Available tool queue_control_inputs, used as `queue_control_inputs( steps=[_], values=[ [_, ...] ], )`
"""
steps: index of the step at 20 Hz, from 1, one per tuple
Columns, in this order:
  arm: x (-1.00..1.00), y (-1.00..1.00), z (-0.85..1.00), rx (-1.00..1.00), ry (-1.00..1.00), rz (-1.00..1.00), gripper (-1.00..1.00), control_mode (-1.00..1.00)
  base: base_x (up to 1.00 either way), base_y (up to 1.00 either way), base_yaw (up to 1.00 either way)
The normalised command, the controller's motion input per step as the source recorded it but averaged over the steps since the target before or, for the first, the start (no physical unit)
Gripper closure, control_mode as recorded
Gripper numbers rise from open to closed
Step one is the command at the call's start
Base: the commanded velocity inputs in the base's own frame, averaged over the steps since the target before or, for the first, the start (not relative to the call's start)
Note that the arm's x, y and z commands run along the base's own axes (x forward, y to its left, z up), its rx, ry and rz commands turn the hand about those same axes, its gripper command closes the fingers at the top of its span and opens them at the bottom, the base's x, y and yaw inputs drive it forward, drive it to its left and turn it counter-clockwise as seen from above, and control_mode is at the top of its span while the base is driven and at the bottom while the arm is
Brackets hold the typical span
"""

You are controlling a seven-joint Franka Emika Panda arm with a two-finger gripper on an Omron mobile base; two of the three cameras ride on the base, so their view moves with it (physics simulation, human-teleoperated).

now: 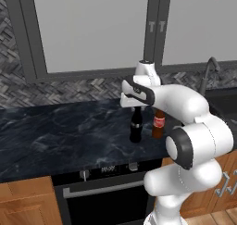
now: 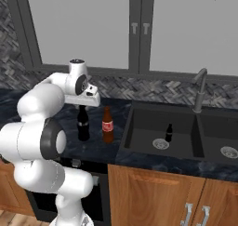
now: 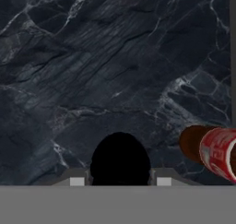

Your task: Place the large bottle from the dining counter next to the other large bottle outside the sink, and place the small bottle from the dining counter next to the other small bottle inside the sink.

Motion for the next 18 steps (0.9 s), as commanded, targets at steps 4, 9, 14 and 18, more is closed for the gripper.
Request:
queue_control_inputs(
  steps=[4, 9, 14, 18],
  values=[
    [0.06, 0.00, -0.17, 0.00, 0.00, 0.00, 1.00, -1.00, 0.00, 0.00, 0.00],
    [0.00, 0.09, -0.16, 0.00, 0.00, 0.00, 1.00, -1.00, 0.00, 0.00, 0.00],
    [0.00, 0.12, -0.20, 0.00, 0.00, 0.00, 1.00, -1.00, 0.00, 0.00, 0.00],
    [0.00, 0.00, 0.00, 0.00, 0.00, 0.00, 1.00, -1.00, 0.00, 0.00, 0.00]
  ],
)
